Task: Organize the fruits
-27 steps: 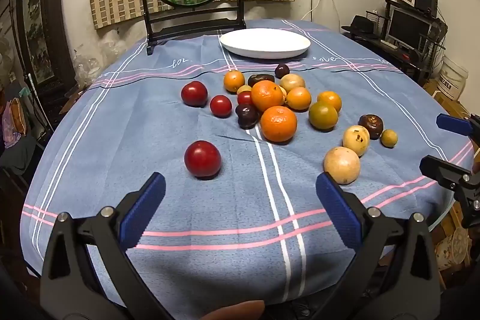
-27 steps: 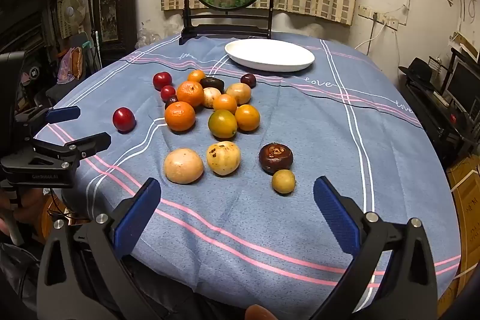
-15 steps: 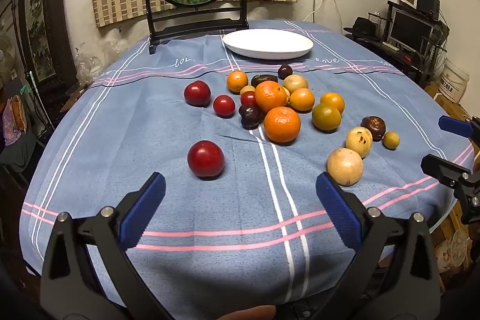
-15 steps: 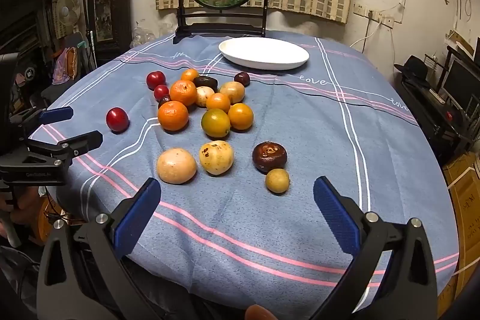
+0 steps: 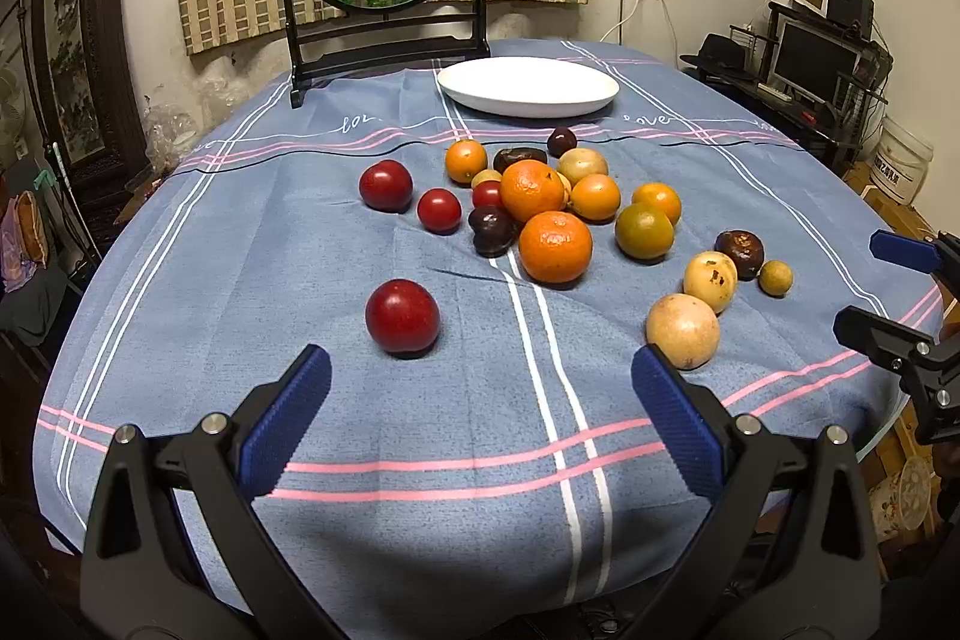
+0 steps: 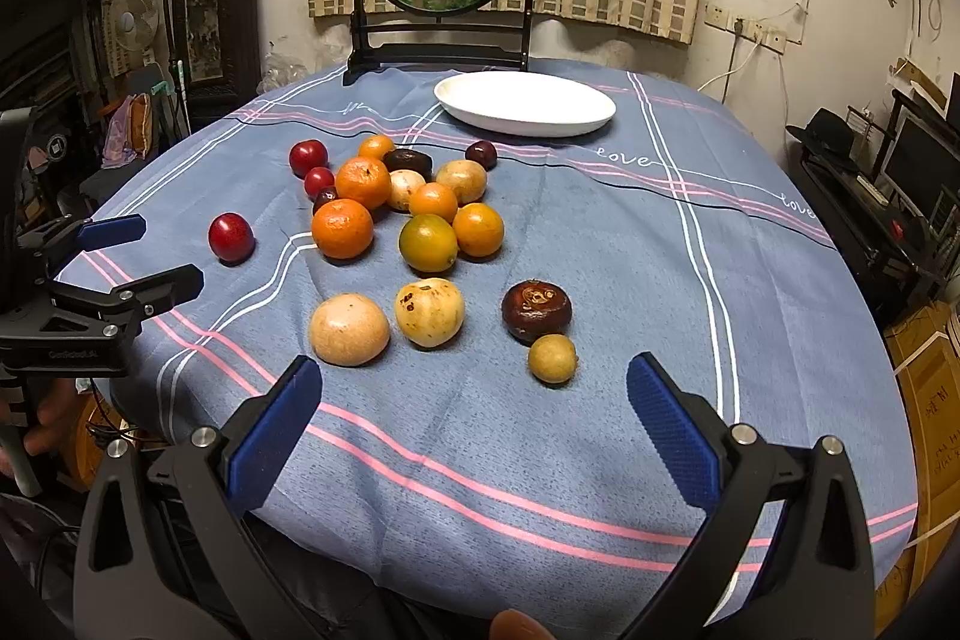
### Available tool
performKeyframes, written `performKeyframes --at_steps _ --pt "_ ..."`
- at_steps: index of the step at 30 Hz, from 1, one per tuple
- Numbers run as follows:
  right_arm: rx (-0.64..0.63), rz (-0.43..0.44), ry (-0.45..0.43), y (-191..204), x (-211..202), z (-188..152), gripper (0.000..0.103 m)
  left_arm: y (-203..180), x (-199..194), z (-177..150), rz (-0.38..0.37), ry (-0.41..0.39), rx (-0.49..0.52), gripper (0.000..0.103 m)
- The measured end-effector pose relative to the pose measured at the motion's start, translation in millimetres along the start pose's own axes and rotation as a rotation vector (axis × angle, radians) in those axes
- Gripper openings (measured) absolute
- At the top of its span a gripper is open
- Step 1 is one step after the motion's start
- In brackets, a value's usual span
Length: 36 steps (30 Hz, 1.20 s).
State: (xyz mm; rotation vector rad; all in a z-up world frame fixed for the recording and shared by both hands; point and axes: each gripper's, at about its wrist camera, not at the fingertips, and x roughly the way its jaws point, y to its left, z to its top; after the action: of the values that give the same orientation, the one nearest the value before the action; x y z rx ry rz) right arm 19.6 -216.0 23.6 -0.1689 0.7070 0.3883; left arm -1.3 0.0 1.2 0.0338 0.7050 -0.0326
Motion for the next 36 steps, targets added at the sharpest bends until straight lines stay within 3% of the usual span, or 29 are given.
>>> performKeyframes --at_steps 36 --pt "0.007 -0.003 0.009 -0.1 1.0 -2.0 0.102 1.4 2.1 -3.8 -0.005 0.011 -0.003 0.101"
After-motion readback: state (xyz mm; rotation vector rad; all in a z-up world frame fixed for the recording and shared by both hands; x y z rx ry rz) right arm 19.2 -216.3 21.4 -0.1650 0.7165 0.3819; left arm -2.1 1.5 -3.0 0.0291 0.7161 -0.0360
